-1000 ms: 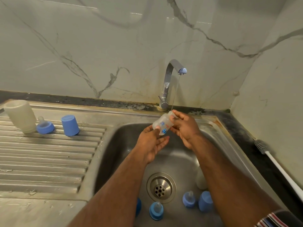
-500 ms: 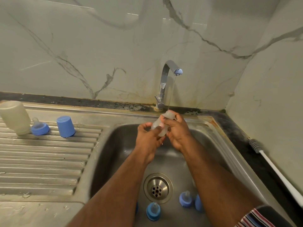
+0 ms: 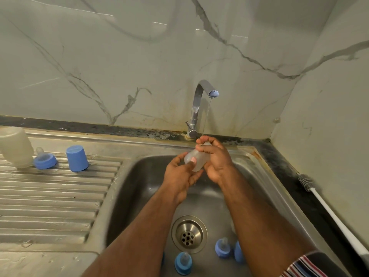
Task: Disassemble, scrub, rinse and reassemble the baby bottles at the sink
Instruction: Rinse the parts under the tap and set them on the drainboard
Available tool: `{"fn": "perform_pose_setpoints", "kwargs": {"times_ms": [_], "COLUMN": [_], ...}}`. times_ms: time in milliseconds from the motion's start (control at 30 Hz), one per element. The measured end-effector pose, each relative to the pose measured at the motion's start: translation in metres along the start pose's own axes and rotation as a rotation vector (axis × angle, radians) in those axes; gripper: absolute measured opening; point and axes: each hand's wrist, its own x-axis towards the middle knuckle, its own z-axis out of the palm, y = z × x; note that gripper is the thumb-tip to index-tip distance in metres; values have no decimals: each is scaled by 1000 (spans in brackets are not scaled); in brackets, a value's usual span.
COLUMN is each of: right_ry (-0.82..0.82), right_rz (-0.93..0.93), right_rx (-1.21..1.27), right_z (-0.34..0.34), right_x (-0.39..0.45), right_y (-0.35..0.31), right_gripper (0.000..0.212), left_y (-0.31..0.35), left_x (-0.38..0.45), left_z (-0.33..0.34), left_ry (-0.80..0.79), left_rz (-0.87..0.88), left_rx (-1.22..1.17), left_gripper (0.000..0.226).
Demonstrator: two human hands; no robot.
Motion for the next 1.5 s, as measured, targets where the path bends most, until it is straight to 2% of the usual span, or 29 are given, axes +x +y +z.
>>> {"fn": "perform_pose_setpoints", "kwargs": {"times_ms": [33,100,200,267,300,367,433,533,600,733,800,867,1000,1067,1167,1233,1367,1433,1500], "right_ry": [32,147,233,235,224,181,127,17,-95,-255,-252,-242,36,171,259,295,300,256,186], "right_rz": [-4,-35,-202,-278,-284,-281,-331,-404,-398,-494,-510,-440,-203,-98,-79,-77,-17,4,31], "right_rx": [-68,-355,-784,-883,-849,-765,-925,-1351,-1413,-1468,-1433,-1399,-1072,-796,-422,-193,2,51,24], "right_z": [1,6,13,14,14,13,11,7,10,16,13,13,22,19,8,5,-5,-10,-14], "right_x": [1,2,2,4,6,7,7,7,-3,-25,-26,-19,5,11,17,15,12,10,6], "right_y": [3,10,12,8,5,2,0,-2,0,9,6,3,0,-2,0,4,8,7,4], "right_gripper": [23,18,22,26,28,29,33,38,42,46,46,50,66,59,26,9,13,15,14], "left_y": [1,0,-3,0,2,4,2,2,2,4,4,4,0,0,5,7,2,1,-1], "left_x": [-1,-3,-3,-5,-5,-3,-2,-3,-3,-1,-3,-5,-12,-12,-13,-13,-8,-8,-5], "left_z": [-1,-1,-1,2,3,2,-1,-2,-2,-7,-6,-2,9,10,13,14,10,12,12], "left_ry": [18,64,97,72,45,-1,-8,45,89,153,149,149,119,84,-26,-40,53,72,99], "left_rz": [37,159,267,206,144,38,7,86,147,220,230,253,334,323,207,136,119,140,167], "left_rx": [27,199,382,232,108,-24,4,108,202,241,242,249,442,443,179,60,106,169,211], "left_gripper": [36,43,51,49,45,39,37,44,48,47,45,42,52,57,51,44,36,23,18]}}
